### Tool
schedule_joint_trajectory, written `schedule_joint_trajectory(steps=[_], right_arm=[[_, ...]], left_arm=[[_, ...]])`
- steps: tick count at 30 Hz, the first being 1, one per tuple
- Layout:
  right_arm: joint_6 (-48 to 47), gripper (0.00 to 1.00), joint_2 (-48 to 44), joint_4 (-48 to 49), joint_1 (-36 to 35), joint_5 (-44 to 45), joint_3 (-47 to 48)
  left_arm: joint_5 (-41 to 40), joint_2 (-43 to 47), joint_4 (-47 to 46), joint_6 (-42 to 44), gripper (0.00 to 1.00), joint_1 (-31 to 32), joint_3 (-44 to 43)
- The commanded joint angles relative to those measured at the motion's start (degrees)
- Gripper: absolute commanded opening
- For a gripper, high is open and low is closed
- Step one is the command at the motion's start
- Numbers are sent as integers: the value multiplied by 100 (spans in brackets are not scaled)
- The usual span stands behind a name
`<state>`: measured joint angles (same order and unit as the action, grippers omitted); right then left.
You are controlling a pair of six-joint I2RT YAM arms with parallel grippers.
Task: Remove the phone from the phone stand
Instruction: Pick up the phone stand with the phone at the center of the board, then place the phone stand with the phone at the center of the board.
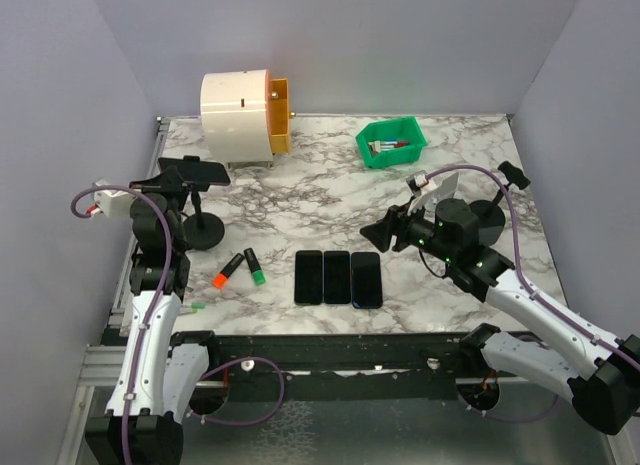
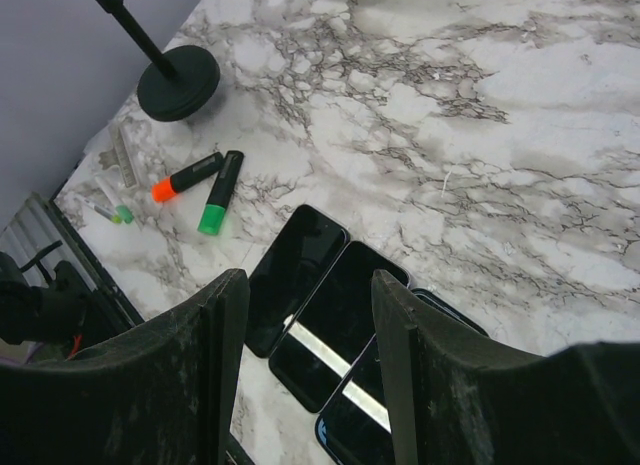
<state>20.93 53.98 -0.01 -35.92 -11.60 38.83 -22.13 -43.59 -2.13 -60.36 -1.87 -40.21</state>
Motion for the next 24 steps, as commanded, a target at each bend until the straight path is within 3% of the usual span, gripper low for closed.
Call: schedule_joint_trajectory(steps=[1,9,20,24], right_arm=[[-58,57,-86,-178,-31,109,165],[-45,57,-196,-326,-30,149,315],[-56,57,-458,-494,-30,492,379],[-129,57,-564,-530,-29,627,390]], left_arm=[[485,104,-757,-240,0,8,-652],[2087,-461,-930,-657,0,99,-1140],[4898,-1772,-1949,-1126,0,129,-1453],[5549,-2328,-2344,-1171,0,178,-1725]])
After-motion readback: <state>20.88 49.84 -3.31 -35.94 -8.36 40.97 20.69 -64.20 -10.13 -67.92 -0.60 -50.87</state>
